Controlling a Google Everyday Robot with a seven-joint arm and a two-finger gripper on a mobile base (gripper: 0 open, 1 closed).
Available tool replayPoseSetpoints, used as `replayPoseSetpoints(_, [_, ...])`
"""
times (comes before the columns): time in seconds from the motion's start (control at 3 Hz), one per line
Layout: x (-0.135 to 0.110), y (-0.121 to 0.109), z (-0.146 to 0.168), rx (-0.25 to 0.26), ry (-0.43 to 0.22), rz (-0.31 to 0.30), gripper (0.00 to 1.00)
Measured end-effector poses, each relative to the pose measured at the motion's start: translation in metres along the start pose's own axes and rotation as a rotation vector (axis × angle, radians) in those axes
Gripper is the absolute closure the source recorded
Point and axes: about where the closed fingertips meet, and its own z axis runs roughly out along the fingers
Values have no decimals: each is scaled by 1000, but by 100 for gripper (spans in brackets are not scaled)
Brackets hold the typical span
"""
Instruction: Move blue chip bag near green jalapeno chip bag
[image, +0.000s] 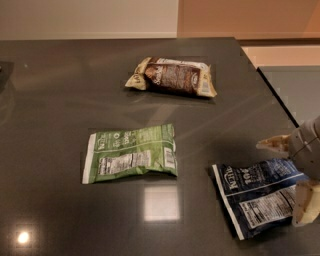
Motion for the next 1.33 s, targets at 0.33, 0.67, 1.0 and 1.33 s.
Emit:
replayPoseSetpoints(0.33, [-4, 0, 4, -11, -4, -20, 27])
replayPoseSetpoints(0.67, [-14, -6, 2, -15, -13, -37, 52])
replayPoseSetpoints(1.0, [-28, -16, -4, -11, -24, -55, 73])
replayPoseSetpoints(1.33, [-50, -29, -11, 4, -40, -83, 97])
